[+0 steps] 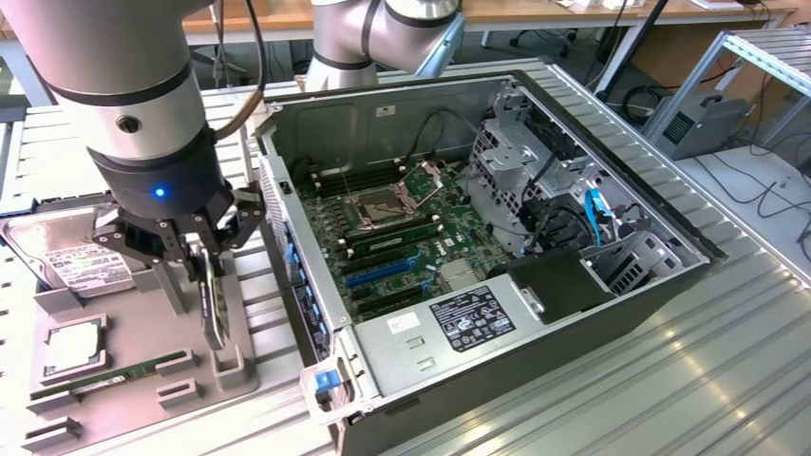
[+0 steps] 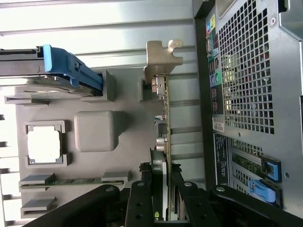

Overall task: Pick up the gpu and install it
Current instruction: 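Pick up the gpu and move the gpu toward the slot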

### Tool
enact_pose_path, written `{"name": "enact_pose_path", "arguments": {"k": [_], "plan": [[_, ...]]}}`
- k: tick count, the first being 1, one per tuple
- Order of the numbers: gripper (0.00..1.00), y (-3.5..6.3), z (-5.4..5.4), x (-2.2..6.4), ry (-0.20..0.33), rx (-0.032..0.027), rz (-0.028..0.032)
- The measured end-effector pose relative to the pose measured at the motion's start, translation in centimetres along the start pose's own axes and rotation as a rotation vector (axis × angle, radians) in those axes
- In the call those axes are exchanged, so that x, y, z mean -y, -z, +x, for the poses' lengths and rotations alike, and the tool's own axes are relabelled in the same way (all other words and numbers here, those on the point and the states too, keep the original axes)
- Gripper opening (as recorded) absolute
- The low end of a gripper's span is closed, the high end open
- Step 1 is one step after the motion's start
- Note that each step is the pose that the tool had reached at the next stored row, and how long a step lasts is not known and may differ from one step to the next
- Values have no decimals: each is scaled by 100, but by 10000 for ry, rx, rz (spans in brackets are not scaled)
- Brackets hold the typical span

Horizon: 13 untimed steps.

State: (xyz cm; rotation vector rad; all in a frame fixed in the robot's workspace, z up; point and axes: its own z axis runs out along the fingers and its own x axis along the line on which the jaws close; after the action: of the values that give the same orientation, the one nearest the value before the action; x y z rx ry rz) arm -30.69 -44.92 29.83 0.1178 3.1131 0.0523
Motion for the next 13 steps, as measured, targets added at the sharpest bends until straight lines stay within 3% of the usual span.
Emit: {"name": "enact_pose_path", "arguments": {"k": [13], "plan": [[27, 54, -1, -2, 0, 0, 0]]}}
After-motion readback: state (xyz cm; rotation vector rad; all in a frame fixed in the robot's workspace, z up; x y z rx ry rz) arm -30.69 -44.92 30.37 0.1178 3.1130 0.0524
